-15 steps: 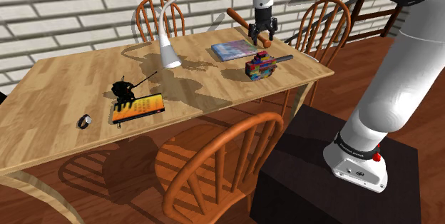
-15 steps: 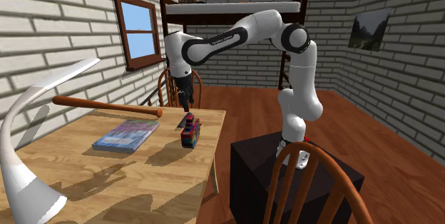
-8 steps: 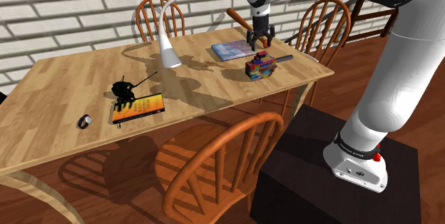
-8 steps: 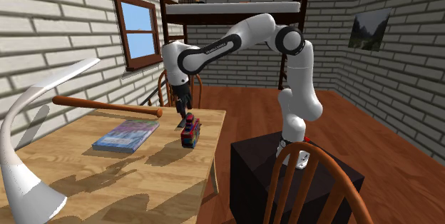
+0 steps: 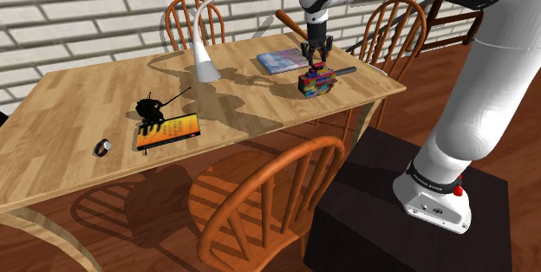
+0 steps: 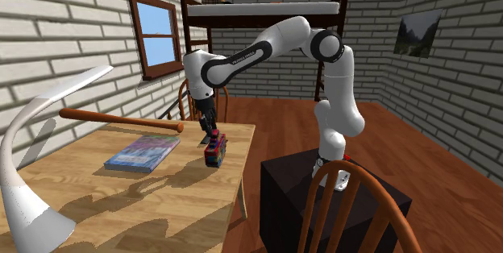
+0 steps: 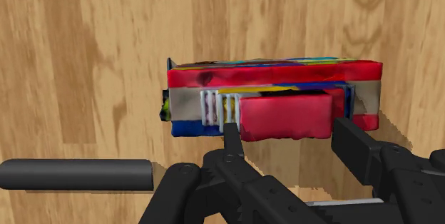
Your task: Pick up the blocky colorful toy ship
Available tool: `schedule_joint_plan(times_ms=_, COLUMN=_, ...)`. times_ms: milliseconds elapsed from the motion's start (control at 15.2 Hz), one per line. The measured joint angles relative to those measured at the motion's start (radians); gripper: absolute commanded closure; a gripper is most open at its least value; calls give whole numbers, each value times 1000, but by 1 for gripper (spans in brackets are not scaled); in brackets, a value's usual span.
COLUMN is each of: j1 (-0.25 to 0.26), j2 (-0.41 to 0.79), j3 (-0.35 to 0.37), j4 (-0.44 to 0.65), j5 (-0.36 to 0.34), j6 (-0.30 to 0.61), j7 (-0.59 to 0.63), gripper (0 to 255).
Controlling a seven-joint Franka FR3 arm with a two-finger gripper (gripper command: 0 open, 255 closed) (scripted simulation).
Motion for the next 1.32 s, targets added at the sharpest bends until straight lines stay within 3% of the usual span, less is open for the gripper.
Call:
schedule_joint_plan(times_ms=396, j1=0, j2=-1, j3=0, j4=3, j5=0, j6=-6, j7=1, gripper=255)
schedule_joint_plan(times_ms=1320, j1=2, j2=-30, j3=0, j4=148, j5=-6, j6=-180, j7=-1, gripper=255)
